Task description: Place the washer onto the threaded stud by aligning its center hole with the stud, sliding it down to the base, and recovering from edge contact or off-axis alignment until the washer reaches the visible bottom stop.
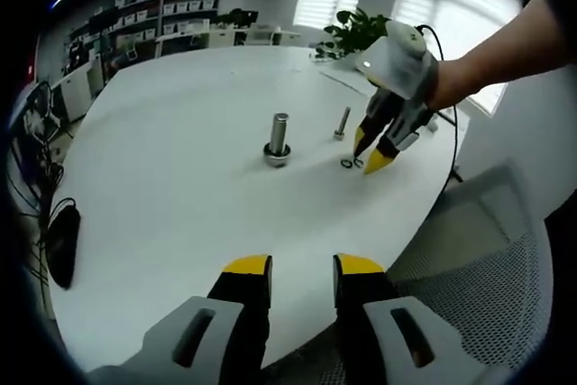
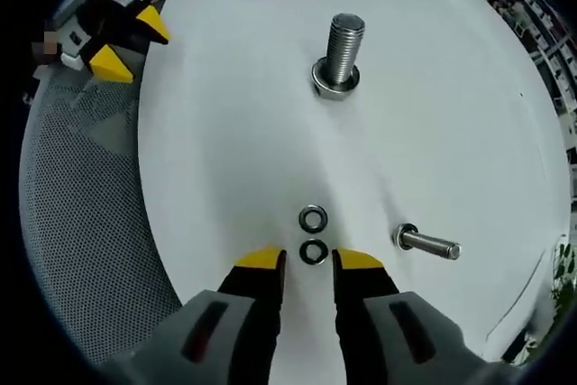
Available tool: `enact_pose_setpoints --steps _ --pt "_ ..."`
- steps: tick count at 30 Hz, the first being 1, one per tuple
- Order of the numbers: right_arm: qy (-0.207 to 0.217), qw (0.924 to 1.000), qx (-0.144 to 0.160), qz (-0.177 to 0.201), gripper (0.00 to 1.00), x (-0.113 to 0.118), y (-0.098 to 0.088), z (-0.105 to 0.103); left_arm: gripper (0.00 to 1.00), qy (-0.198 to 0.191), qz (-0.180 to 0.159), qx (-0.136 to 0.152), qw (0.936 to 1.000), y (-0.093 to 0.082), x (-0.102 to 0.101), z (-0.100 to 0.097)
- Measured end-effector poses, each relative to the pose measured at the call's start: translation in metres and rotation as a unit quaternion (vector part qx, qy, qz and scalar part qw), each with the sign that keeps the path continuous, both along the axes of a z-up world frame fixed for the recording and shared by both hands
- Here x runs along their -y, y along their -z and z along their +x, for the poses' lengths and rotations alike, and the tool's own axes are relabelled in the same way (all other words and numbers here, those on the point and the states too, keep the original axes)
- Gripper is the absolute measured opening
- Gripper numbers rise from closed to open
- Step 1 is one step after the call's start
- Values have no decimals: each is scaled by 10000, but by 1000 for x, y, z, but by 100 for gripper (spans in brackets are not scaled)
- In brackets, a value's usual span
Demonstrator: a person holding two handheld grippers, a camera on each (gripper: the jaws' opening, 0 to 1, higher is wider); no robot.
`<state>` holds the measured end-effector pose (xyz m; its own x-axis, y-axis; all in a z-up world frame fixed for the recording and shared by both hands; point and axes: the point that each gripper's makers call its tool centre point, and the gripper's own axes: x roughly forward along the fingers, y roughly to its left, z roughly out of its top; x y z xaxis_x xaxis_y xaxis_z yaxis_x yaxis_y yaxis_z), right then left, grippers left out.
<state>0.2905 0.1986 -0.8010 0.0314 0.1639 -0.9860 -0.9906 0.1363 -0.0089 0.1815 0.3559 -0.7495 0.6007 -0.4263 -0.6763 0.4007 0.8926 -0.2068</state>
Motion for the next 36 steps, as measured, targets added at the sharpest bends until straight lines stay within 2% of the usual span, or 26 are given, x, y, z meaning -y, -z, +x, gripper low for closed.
enact_pose_setpoints --steps 4,11,17,21,28,32,36 --pt "-86 10000 -3 -20 23 1 0 -1 25 28 -14 5 10000 -1 1 -1" --pt "-176 9998 47 12 16 -2 -1 -2 25 120 -2 22 9999 -1 4 -2" --pt "-224 9997 -80 -88 15 -2 0 1 25 100 -19 -13 9999 0 3 -2" --pt "-219 9996 -56 -155 14 -2 1 1 25 115 -32 7 9999 -1 4 -2" --pt "-21 9995 135 -276 15 -3 1 -1 25 124 -52 -10 9999 -1 5 -2" --pt "215 9994 130 -252 14 -2 0 0 25 87 -80 11 9999 -2 4 -1" --pt "200 9992 161 -317 14 -3 0 -1 25 107 -93 -5 9999 -1 5 -2"
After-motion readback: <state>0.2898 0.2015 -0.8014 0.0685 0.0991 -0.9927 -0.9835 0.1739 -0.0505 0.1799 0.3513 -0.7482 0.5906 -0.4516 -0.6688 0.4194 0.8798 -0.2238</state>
